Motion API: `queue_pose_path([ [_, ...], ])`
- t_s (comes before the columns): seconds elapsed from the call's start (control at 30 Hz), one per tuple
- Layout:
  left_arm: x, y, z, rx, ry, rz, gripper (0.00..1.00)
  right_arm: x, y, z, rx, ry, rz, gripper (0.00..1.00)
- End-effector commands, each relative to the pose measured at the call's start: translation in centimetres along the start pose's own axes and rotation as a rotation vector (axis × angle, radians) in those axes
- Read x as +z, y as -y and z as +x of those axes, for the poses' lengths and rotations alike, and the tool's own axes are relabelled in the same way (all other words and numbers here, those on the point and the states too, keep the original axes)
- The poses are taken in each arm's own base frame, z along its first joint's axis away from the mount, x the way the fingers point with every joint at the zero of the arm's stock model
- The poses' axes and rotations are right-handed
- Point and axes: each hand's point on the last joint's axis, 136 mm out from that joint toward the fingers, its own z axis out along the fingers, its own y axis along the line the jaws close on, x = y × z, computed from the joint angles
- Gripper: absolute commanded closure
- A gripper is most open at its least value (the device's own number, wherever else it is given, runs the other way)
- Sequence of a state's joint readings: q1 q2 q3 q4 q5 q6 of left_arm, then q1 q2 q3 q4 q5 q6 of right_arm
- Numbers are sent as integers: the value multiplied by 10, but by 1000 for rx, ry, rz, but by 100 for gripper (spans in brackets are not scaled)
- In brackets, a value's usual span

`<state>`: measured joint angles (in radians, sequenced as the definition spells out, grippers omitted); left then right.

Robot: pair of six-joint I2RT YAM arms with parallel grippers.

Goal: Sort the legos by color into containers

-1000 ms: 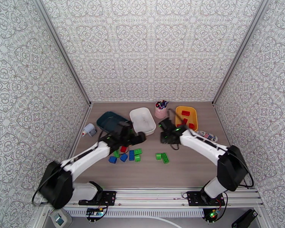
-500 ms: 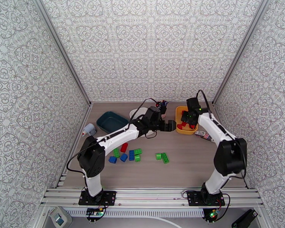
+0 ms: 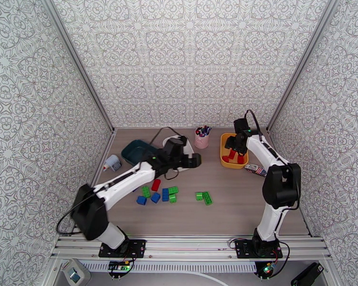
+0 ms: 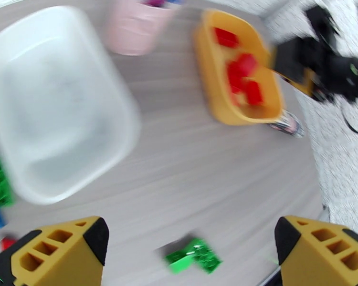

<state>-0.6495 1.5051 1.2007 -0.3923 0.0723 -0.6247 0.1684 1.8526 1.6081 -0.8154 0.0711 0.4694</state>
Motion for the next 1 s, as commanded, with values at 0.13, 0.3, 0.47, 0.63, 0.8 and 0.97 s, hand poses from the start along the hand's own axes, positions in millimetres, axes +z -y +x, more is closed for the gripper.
queue_pose_path([
  [0.13, -41, -92, 34, -47, -27, -298, 5, -36, -71, 47, -136, 9, -168, 39],
  [0.3, -64, -136, 60, -84, -49, -405, 7, -40, -130, 101, -243, -44, -244, 40],
  [0.47, -68, -171, 84, -133, -99, -463, 11, -44, -183, 158, -324, -102, -330, 44],
  [0.63, -56, -184, 96, -135, -138, -474, 14, -43, -218, 223, -368, -184, -402, 48],
  [0.8, -36, -190, 104, -112, -199, -485, 24, -39, -214, 254, -345, -218, -406, 51],
  [0.97, -24, -197, 107, -68, -231, -515, 27, -40, -192, 262, -319, -216, -386, 54],
])
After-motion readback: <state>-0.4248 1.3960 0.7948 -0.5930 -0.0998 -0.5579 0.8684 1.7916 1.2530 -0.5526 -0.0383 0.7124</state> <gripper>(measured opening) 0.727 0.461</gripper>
